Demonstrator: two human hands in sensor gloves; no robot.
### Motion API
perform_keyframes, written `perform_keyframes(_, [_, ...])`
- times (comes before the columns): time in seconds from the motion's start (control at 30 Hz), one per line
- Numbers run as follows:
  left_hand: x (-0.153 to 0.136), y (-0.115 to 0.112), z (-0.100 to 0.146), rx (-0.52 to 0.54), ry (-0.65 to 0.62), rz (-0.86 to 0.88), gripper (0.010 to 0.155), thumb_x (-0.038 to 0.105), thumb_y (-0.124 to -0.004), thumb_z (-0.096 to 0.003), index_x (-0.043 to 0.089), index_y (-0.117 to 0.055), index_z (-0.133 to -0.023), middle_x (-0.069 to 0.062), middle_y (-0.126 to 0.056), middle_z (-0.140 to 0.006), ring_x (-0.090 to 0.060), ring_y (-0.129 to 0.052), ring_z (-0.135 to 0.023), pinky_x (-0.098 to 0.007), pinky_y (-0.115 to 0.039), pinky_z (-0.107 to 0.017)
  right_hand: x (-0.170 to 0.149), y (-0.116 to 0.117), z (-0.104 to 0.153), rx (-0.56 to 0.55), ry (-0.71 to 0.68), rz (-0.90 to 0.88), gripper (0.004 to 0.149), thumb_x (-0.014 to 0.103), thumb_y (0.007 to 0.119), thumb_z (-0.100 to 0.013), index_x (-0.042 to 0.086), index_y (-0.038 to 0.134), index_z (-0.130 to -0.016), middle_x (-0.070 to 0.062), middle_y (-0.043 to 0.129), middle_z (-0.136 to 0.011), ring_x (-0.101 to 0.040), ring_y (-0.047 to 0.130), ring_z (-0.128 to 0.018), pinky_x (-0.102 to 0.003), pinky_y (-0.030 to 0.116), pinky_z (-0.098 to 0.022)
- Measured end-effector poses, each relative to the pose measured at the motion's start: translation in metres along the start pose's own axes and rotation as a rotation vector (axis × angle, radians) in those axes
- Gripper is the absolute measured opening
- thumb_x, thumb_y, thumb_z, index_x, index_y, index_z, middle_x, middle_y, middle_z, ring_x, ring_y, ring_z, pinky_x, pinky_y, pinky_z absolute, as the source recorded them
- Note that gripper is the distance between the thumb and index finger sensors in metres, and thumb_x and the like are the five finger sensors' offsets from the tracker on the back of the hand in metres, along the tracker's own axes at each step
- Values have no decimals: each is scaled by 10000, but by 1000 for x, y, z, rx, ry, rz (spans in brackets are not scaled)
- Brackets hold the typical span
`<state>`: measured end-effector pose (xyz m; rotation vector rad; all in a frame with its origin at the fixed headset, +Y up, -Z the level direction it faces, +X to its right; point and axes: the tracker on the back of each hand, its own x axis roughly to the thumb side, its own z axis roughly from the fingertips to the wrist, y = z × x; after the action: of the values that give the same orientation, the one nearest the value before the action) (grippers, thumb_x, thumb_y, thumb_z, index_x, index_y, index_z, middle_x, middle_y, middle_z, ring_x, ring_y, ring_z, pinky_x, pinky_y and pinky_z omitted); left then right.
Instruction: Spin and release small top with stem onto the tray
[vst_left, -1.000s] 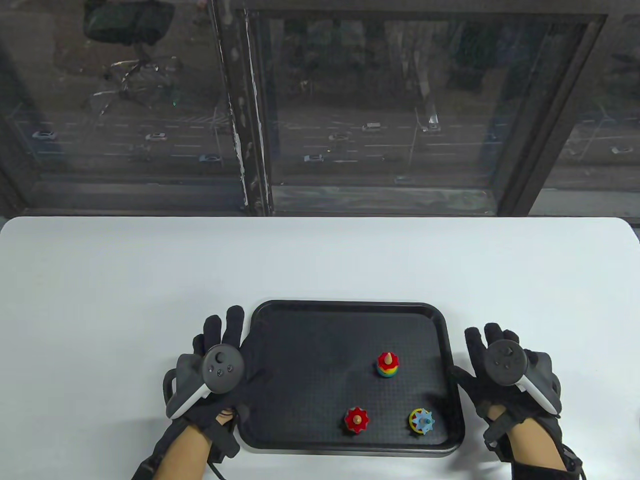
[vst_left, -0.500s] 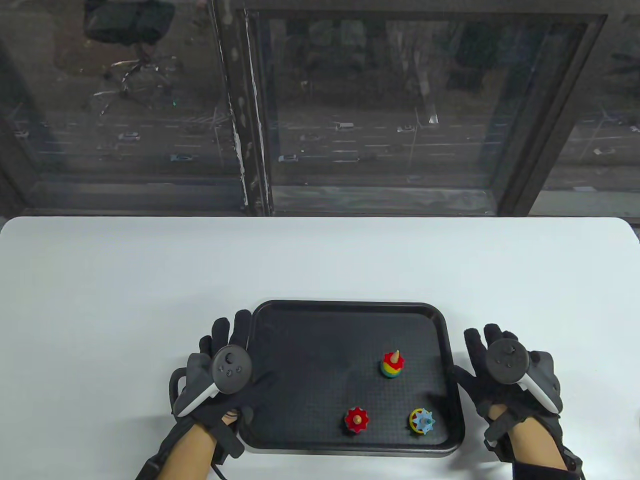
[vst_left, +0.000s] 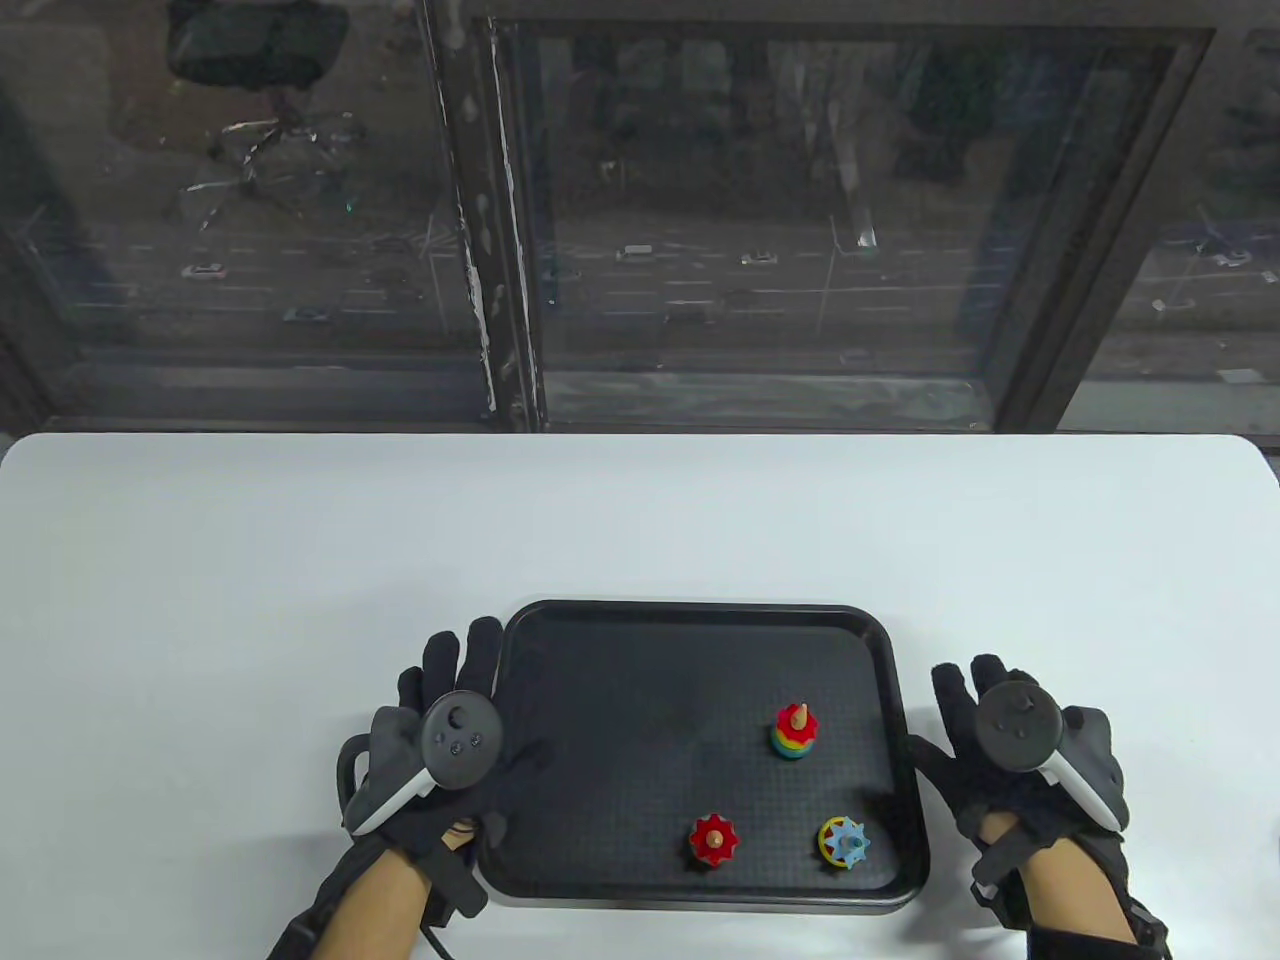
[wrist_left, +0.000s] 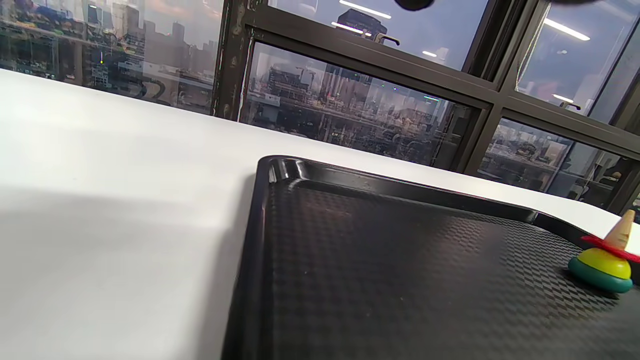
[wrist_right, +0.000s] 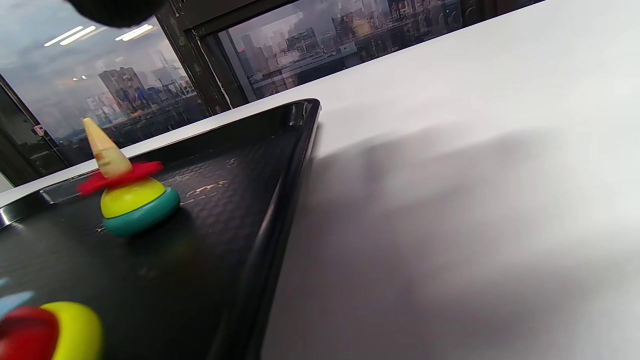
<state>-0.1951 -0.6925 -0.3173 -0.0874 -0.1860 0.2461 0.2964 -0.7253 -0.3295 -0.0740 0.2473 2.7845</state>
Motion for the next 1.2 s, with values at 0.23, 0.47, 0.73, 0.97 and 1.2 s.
perform_keyframes(0.23, [0, -5, -2, -23, 20, -15, 825, 754, -533, -372, 518, -286, -1124, 67, -43, -1283, -384, -50, -1171, -633, -196, -826, -2, -1, 1, 4, -12, -28, 823, 677, 545, -434, 314, 223, -1098, -130, 64, -1136, -495, 90, -1034, -702, 206, -666])
perform_keyframes(0.47, [-1, -5, -1, -14, 11, -10, 825, 754, -532, -371, 516, -290, -1123, 63, -55, -1285, -387, -61, -1170, -632, -204, -825, -6, -2, 2, 8, -10, -50, 820, 675, 546, -433, 310, 235, -1098, -133, 69, -1133, -500, 94, -1030, -703, 211, -663])
perform_keyframes(0.73, [-3, -8, -3, -32, 27, 8, 824, 751, -535, -372, 514, -292, -1123, 63, -55, -1285, -384, -55, -1171, -631, -199, -827, -11, -6, 3, -6, -14, -85, 817, 675, 545, -434, 309, 242, -1100, -138, 76, -1134, -499, 97, -1030, -703, 214, -662])
perform_keyframes(0.97, [-4, -8, -3, -25, 31, 13, 823, 750, -537, -373, 514, -295, -1123, 63, -60, -1286, -385, -59, -1171, -631, -201, -827, -10, -6, 2, 5, -21, -85, 817, 675, 543, -435, 310, 239, -1100, -135, 74, -1135, -498, 92, -1031, -702, 210, -664])
perform_keyframes(1.2, [-4, -8, -3, -28, 30, 23, 824, 750, -538, -372, 513, -297, -1123, 61, -62, -1286, -385, -61, -1171, -632, -202, -826, -10, -6, 3, 4, -18, -90, 816, 674, 543, -435, 308, 243, -1100, -139, 74, -1134, -501, 95, -1028, -703, 214, -662])
